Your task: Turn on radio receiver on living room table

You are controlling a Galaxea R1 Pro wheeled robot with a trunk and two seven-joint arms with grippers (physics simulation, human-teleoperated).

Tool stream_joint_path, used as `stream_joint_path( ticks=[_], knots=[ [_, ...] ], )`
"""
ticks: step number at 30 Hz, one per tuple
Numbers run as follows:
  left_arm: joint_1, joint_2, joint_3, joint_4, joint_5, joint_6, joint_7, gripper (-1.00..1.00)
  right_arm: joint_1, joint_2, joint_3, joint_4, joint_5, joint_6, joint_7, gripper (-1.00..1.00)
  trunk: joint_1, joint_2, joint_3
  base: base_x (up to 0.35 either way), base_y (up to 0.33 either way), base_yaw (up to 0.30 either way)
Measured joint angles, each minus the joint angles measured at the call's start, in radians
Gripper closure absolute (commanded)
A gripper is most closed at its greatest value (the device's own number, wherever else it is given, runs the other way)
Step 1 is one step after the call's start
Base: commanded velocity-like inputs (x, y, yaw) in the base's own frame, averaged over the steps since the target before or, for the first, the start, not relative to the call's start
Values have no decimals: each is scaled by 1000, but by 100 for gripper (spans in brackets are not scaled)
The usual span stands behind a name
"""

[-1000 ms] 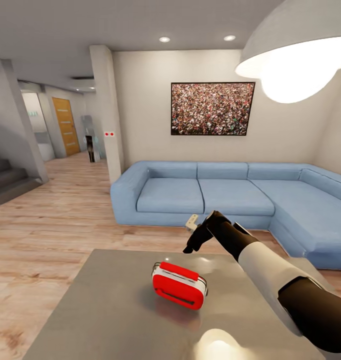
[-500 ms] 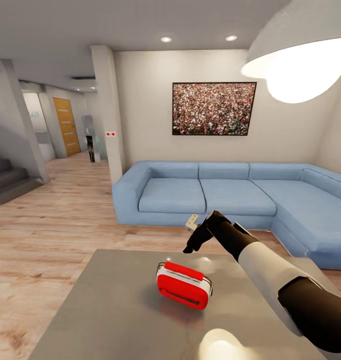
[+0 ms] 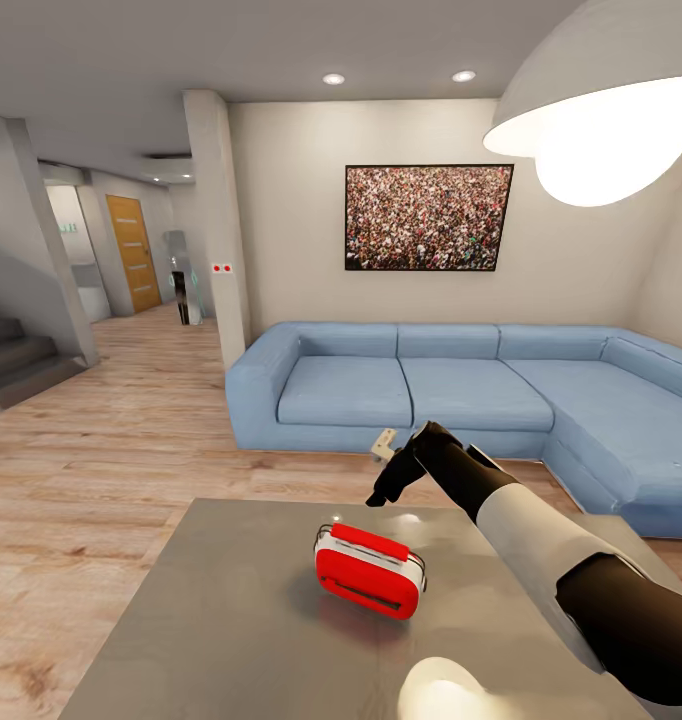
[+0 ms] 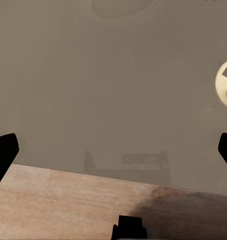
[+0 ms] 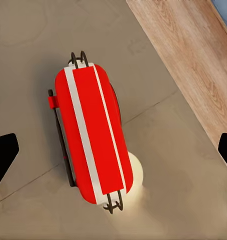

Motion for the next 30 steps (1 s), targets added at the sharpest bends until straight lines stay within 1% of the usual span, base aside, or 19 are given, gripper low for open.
stream_joint_path(
  ticks=[18,30],
  knots=[
    [0,4,0,-3,4,-4,5,-100,0,-3,0,0,1,-2,11,-100,0,0,0,0,0,0],
    [0,3,0,-1,-4,-3,2,-100,0,-3,-1,-1,0,-2,0,-100,0,0,-17,0,0,0]
  ],
)
